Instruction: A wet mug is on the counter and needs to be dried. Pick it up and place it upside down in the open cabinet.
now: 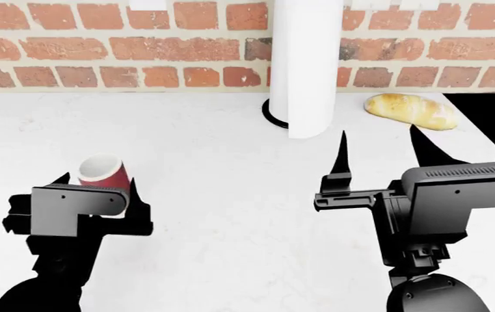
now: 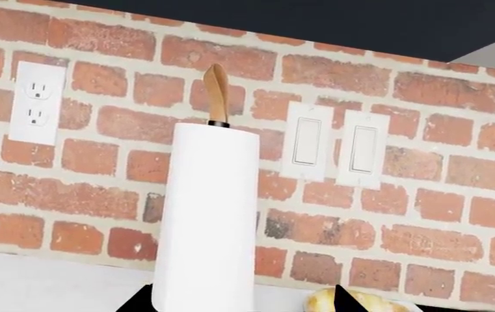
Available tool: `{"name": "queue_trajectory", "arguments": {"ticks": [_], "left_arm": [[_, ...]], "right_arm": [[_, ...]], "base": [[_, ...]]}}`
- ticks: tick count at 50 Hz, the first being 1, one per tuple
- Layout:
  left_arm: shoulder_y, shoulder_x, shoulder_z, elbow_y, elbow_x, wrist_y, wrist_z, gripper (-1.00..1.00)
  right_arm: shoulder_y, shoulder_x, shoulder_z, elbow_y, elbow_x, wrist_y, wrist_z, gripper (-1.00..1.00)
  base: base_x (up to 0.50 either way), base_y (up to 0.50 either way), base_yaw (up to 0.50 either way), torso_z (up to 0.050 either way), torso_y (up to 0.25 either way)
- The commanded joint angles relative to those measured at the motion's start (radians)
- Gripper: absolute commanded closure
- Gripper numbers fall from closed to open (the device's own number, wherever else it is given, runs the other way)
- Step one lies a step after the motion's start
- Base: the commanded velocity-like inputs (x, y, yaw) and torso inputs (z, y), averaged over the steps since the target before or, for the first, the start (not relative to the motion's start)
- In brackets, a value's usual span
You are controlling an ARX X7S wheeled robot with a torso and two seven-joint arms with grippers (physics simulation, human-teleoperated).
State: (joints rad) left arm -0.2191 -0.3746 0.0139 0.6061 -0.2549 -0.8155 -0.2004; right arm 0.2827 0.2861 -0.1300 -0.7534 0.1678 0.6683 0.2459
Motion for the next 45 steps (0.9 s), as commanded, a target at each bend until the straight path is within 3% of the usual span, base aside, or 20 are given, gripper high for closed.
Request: {"name": "queue_trajectory", "arguments": {"ticks": [1,45], "left_arm": [[-0.016,0.005,0.018,-0.053,0.008,0.029,0.002,-1.0],[-0.077,0.023,0.033,-0.244,0.047,0.103,-0.036,-1.0]], "right_arm": [[0.0,0.004,-0.001,-0.004,0.003,0.003,0.006,-1.0],[-0.002,0.018,-0.003,-0.026,0.022,0.016,0.029,-1.0]], "base": [[0.0,0.0,0.0,0.0,0.0],[0.0,0.0,0.0,0.0,0.0]]}}
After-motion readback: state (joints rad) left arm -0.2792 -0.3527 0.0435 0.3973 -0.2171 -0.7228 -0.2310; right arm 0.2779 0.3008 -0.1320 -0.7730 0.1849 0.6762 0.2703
